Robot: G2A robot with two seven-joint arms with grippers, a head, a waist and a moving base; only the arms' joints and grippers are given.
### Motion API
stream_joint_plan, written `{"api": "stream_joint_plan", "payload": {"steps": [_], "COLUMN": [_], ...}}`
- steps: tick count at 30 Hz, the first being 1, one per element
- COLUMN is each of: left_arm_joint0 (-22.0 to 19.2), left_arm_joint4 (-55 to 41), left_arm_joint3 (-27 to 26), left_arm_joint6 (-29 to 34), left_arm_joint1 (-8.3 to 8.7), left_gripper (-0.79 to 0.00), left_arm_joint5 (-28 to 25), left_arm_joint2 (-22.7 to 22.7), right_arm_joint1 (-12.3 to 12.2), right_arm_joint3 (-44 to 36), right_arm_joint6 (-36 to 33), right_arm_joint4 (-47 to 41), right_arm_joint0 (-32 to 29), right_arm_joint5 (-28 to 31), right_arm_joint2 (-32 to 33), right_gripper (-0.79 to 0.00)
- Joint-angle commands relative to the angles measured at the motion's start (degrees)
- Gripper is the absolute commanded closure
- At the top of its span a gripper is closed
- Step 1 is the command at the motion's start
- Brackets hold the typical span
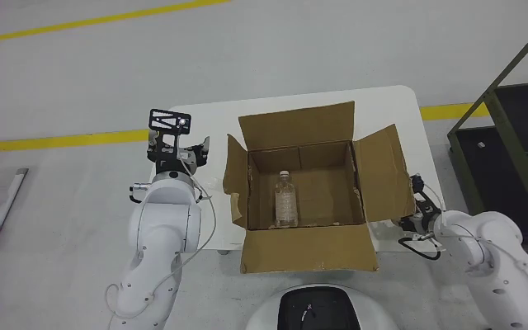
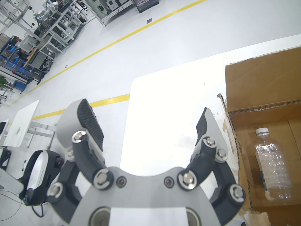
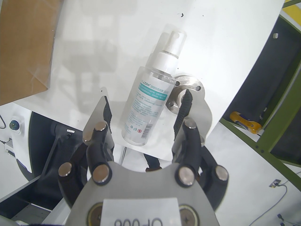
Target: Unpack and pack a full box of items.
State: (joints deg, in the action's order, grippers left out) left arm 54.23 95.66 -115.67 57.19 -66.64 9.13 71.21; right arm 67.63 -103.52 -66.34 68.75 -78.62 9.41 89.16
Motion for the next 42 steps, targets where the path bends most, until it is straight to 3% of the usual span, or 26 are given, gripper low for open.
{"api": "stream_joint_plan", "payload": {"steps": [1, 5, 8, 13, 24, 26, 29, 35, 38, 42], "left_arm_joint0": [0.0, 0.0, 0.0, 0.0, 0.0, 0.0, 0.0, 0.0, 0.0, 0.0], "left_arm_joint4": [0.0, 0.0, 0.0, 0.0, 0.0, 0.0, 0.0, 0.0, 0.0, 0.0], "left_arm_joint3": [0.0, 0.0, 0.0, 0.0, 0.0, 0.0, 0.0, 0.0, 0.0, 0.0], "left_arm_joint6": [0.0, 0.0, 0.0, 0.0, 0.0, 0.0, 0.0, 0.0, 0.0, 0.0], "left_arm_joint1": [0.0, 0.0, 0.0, 0.0, 0.0, 0.0, 0.0, 0.0, 0.0, 0.0], "left_gripper": [-0.785, -0.785, -0.785, -0.785, -0.785, -0.785, -0.785, -0.785, -0.785, -0.785], "left_arm_joint5": [0.0, 0.0, 0.0, 0.0, 0.0, 0.0, 0.0, 0.0, 0.0, 0.0], "left_arm_joint2": [0.0, 0.0, 0.0, 0.0, 0.0, 0.0, 0.0, 0.0, 0.0, 0.0], "right_arm_joint1": [0.0, -0.1, -0.2, -0.3, -0.5, -0.5, -0.5, -0.5, -0.5, -0.5], "right_arm_joint3": [0.1, 0.4, 0.4, -0.1, 0.7, 1.2, 1.7, 2.6, 2.8, 2.6], "right_arm_joint6": [0.1, 0.3, 0.4, 1.0, 2.8, 3.3, 3.8, 4.2, 4.3, 4.5], "right_arm_joint4": [-0.4, -1.8, -2.7, -3.8, -2.5, -3.1, -3.8, -5.6, -6.7, -7.0], "right_arm_joint0": [0.0, 0.4, 0.7, 0.9, 1.0, 1.3, 1.5, 1.9, 2.1, 2.1], "right_arm_joint5": [0.2, 0.8, 1.7, 2.7, 1.0, 0.5, 0.1, 0.2, 0.5, 0.6], "right_arm_joint2": [-0.4, -1.0, -1.4, -2.0, -3.5, -4.0, -4.5, -5.0, -5.6, -6.6], "right_gripper": [-0.606, -0.613, -0.545, -0.536, -0.483, -0.529, -0.693, -0.708, -0.677, -0.751]}}
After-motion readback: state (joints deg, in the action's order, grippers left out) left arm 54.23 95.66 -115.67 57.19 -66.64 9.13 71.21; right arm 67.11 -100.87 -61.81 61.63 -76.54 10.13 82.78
